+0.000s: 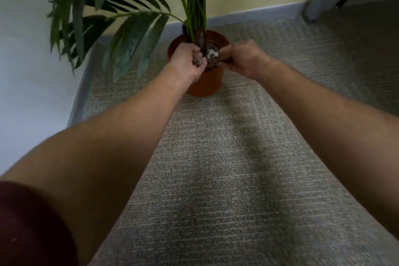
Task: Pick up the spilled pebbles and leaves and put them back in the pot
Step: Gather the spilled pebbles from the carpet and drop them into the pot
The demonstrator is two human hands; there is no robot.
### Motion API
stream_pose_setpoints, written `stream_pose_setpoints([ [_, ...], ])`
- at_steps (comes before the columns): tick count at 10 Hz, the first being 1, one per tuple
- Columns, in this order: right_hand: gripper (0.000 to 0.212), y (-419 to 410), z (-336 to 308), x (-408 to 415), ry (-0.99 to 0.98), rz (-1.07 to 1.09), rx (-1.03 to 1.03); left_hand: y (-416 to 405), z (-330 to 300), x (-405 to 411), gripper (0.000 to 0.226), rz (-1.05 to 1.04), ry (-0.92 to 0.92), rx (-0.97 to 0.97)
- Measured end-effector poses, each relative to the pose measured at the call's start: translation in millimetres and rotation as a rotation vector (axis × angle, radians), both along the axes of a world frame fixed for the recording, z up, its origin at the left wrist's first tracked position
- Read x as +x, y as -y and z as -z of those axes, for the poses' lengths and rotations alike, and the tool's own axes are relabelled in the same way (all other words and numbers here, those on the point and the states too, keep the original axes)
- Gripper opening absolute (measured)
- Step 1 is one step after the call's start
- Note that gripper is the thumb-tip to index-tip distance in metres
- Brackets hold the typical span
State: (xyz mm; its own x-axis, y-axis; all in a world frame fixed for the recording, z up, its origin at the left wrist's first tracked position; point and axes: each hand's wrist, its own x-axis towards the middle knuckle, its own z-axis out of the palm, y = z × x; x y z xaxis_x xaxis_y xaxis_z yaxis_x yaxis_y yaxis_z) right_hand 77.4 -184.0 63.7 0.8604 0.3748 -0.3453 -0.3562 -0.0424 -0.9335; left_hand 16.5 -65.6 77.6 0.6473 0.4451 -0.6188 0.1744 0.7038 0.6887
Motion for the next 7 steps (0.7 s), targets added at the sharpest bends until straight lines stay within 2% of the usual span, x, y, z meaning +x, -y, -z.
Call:
stream_pose_setpoints([
  [1,0.015,-17,-4,10,0.038,0.028,-0.007,-5,-3,10,0.026,-0.006,-0.014,0.054],
  [2,0.009,-34,-3,16,0.159,-0.025,-0.143,-9,-4,14,0.043,0.039,0.027,0.139],
  [3,0.016,-41,-1,16,0.24,-0.075,-0.183,-9,-2,11,0.043,0.045,0.072,0.172],
  [4,0.026,-40,5,15,0.394,-0.113,-0.277,-14,10,8,0.025,0.053,0.075,0.297],
  [5,0.028,-36,10,11,0.434,-0.124,-0.271,-17,22,11,0.029,0.063,0.033,0.417],
  [7,0.019,-5,32,-5,0.411,-0.147,-0.293,-11,47,-16,0.037,0.017,-0.019,0.829],
])
